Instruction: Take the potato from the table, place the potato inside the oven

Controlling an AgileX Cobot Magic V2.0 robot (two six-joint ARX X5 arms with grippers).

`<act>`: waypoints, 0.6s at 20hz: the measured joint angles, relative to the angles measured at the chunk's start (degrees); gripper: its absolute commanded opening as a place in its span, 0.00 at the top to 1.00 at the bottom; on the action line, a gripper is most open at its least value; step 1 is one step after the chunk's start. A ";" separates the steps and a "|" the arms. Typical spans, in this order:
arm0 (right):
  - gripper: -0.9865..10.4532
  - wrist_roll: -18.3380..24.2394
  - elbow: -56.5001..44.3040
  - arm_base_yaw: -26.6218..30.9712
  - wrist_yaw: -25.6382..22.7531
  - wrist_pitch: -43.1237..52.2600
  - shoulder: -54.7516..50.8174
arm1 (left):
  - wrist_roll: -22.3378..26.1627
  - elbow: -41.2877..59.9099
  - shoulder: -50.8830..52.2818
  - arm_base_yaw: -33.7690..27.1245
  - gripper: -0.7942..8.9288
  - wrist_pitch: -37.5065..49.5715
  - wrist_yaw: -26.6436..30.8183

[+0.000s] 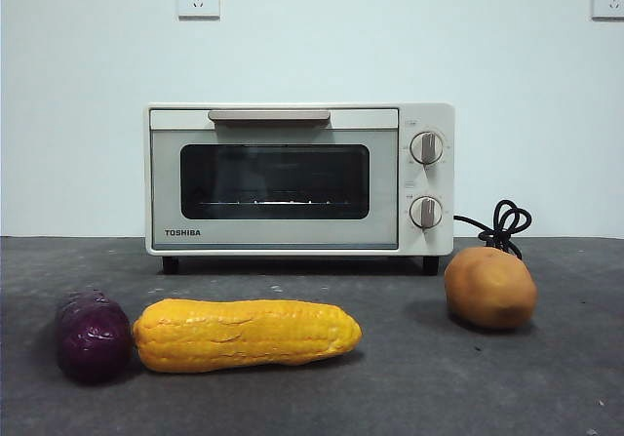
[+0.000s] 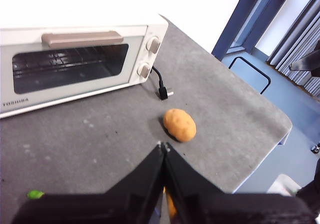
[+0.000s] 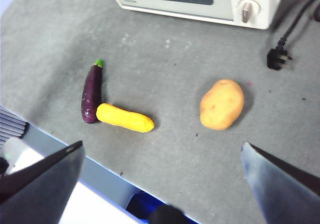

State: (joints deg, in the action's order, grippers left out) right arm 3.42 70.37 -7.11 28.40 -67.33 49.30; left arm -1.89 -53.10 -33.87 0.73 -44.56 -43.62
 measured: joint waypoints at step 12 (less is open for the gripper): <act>0.31 -0.55 0.00 -0.02 0.00 -0.37 0.31 | -2.47 -6.10 -23.96 6.23 0.93 20.87 5.66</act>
State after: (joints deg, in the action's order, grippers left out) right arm 2.87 70.37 -7.14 28.40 -67.70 49.60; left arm -4.36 -59.20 -57.82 6.96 -23.68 -37.95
